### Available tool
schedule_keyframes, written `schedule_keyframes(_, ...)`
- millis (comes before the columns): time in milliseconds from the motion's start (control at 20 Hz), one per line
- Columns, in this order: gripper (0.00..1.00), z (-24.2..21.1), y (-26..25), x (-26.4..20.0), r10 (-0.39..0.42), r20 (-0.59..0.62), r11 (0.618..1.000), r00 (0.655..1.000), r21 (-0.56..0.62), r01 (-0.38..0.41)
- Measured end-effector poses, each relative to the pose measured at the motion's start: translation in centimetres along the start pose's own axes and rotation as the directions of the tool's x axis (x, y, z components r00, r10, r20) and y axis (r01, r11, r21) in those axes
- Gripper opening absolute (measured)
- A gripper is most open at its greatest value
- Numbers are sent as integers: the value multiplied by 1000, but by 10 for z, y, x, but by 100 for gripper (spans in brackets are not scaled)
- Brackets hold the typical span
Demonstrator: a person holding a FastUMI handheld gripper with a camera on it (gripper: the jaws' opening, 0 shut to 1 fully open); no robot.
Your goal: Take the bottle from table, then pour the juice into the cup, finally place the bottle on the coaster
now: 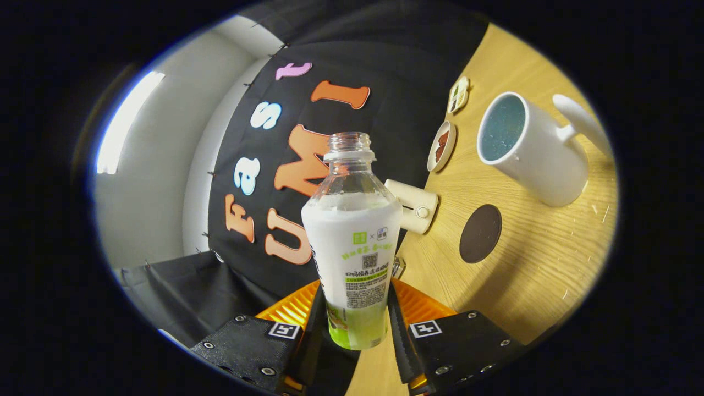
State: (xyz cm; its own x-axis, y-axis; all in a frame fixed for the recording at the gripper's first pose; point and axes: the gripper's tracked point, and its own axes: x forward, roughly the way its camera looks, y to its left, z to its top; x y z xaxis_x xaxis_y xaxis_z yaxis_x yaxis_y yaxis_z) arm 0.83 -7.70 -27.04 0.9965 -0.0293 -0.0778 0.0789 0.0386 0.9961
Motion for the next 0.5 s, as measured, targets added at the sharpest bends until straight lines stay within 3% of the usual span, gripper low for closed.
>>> schedule_keyframes(500, 58, 23, -4, -3, -2, 55, 969, 998, 247, -12)
